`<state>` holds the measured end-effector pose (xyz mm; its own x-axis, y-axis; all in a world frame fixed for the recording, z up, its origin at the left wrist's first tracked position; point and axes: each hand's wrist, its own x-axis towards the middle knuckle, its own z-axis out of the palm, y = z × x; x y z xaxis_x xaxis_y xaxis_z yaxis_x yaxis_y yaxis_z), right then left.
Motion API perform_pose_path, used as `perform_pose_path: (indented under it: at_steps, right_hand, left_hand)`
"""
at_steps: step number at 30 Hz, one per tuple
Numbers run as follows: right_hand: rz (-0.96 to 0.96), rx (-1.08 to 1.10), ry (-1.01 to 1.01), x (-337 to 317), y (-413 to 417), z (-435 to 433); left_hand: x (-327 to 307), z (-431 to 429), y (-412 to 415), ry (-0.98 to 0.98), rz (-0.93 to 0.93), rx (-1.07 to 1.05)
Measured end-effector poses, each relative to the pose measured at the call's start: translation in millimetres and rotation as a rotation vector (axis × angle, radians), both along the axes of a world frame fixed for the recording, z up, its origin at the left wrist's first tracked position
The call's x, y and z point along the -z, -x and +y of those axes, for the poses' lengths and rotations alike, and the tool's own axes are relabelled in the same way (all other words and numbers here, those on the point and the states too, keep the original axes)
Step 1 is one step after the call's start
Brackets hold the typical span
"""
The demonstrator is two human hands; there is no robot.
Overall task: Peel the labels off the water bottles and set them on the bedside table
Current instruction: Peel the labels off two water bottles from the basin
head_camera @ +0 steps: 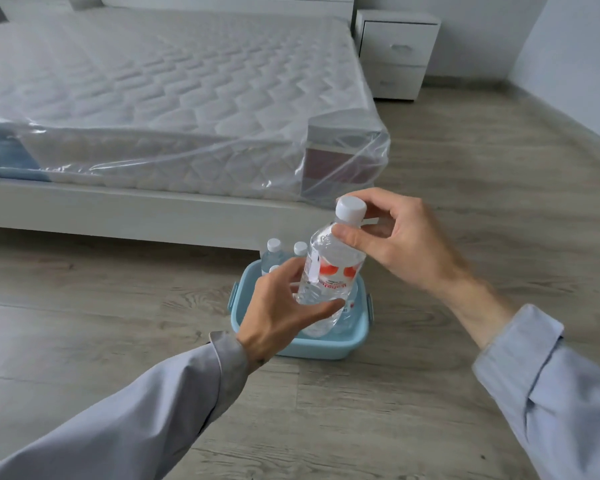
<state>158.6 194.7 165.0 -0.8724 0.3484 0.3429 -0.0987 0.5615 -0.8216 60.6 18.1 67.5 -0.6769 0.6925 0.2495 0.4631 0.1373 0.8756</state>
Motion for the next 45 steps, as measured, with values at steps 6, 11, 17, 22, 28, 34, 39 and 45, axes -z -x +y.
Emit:
perform_pose_path:
  at_steps: [6,11,17,22,28,34,39,45]
  right_hand:
    - [0.071,0.188,-0.027,-6,3,-1]
    - [0.047,0.139,-0.034,-11,7,-9]
    - [0.090,0.142,0.007,-19,14,-16]
    - [0.087,-0.015,0.120,-24,11,-2]
    - [0.115,-0.048,0.184,-23,11,-5]
    - [0.203,0.297,0.067,1,-7,-7]
    - [0.040,0.275,-0.057,25,-14,-23]
    - [0.052,0.292,-0.062,27,-5,-34]
  left_hand:
    - [-9,13,-16,-0.050,-0.018,-0.207]
    - [-7,12,-18,-0.050,0.033,-0.275]
    - [-7,11,-20,-0.105,-0.021,-0.204]
    - [-12,-2,4,-0.031,-0.114,0.073]
    - [-17,0,5,-0.084,-0.130,0.057]
    - [-21,6,13,-0.136,-0.144,-0.092]
    - [-17,9,20,-0.174,-0.119,-0.168]
    - [-14,9,18,-0.193,-0.090,-0.174]
